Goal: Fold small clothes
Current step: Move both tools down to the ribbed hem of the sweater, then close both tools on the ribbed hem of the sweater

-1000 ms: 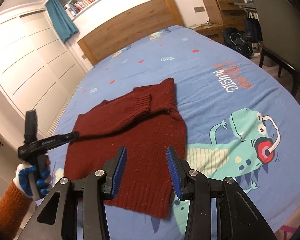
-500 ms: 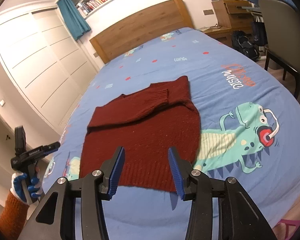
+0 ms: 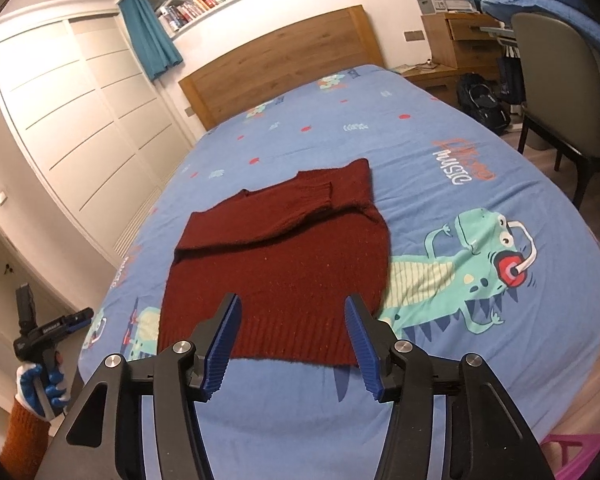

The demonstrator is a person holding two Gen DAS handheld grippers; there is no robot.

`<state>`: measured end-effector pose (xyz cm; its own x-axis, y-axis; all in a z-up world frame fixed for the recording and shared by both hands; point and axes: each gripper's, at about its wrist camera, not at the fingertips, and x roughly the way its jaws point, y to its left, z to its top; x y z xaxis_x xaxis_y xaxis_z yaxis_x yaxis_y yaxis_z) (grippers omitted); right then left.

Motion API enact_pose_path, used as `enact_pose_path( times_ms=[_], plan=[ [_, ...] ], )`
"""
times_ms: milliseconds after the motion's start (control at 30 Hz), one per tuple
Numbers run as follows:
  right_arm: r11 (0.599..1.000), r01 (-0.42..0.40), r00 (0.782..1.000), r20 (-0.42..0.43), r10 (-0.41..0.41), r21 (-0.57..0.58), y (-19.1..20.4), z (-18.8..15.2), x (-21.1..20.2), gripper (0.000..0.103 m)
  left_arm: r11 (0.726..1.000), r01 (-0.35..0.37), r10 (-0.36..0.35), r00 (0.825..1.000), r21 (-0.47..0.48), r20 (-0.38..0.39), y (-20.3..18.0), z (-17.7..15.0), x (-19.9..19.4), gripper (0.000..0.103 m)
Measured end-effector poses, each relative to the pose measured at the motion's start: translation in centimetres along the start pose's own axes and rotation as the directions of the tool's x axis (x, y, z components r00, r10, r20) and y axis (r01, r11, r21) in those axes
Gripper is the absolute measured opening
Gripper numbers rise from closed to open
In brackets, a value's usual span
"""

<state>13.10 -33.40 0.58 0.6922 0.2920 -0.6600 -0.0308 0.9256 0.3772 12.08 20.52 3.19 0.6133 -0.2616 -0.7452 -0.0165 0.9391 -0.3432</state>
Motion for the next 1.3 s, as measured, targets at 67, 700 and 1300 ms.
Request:
enact_pose_path(
  times_ms=[67,700,1300],
  plan=[
    [1.0,0.006,1.0,-0.01,-0.006,0.007,-0.5,-0.1,0.5,0.056,1.0,-0.012,0.012,1.0,-0.009,-0.007,0.6,-0.1,0.3,0.052],
    [0.987,0.063,0.982,-0.186,-0.035,0.147,-8.3,-1.1,11.6,0.059,0.996,-0.061,0.044,0.973,-0.068,-0.228,2.1,-1.4,11.6,0.056],
    [0.981,0.025,0.937,-0.347,0.044,0.193,-11.6,-1.6,21.3,0.06,0.997,-0.047,0.025,0.952,-0.066,-0.304,2.8,-1.2,16.9,0.059]
  ],
)
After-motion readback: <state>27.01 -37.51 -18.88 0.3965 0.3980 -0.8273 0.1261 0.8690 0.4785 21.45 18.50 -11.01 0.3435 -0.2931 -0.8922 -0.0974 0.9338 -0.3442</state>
